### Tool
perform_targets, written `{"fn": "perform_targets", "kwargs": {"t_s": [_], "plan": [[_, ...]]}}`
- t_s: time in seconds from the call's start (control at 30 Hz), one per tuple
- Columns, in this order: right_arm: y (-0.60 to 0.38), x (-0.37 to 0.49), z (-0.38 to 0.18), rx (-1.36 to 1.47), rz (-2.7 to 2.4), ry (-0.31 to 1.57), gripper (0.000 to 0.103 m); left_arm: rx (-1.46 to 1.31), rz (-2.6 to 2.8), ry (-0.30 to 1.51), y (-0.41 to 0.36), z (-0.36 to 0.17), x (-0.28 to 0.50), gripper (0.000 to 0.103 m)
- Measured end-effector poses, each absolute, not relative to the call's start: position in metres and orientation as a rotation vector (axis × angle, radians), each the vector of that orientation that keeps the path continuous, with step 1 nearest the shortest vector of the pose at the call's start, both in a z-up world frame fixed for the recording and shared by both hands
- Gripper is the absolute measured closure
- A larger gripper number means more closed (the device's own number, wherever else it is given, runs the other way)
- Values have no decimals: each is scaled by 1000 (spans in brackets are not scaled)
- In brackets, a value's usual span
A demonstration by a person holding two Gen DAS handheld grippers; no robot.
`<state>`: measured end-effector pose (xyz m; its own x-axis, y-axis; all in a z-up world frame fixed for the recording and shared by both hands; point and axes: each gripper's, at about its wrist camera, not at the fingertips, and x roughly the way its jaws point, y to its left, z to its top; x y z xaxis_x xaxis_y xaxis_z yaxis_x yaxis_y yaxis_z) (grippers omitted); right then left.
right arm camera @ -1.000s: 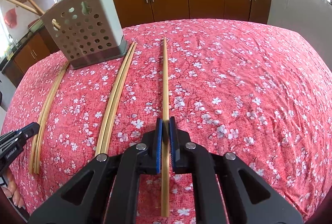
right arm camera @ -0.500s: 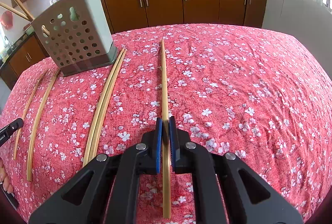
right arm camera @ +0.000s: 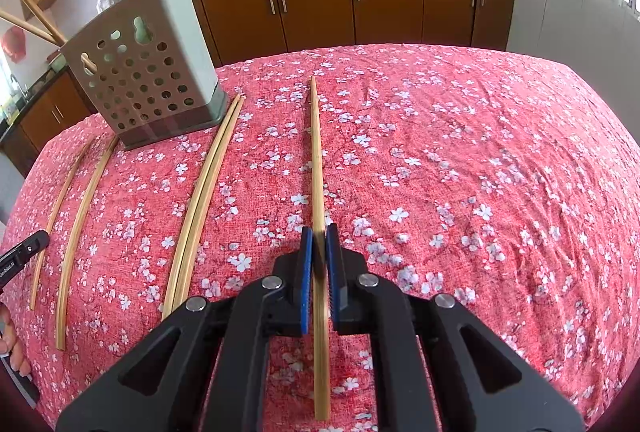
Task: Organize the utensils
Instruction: 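Close the right tool on a loose chopstick while the left tool grasps another, then lift both held chopsticks and carry them above the utensil holder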
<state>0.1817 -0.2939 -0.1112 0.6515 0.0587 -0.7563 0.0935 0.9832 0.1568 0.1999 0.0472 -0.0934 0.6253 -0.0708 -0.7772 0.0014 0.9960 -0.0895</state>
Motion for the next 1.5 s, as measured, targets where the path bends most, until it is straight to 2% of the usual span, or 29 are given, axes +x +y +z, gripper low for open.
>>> {"fn": "perform_targets", "kwargs": {"t_s": [1.07,1.5], "plan": [[-295,180,-111,210,-19,863,94,-98,-47,898,49,-89,202,92],[-292,169,-108,186,-11,865,95,-11,-58,905,38,-87,185,93]]}}
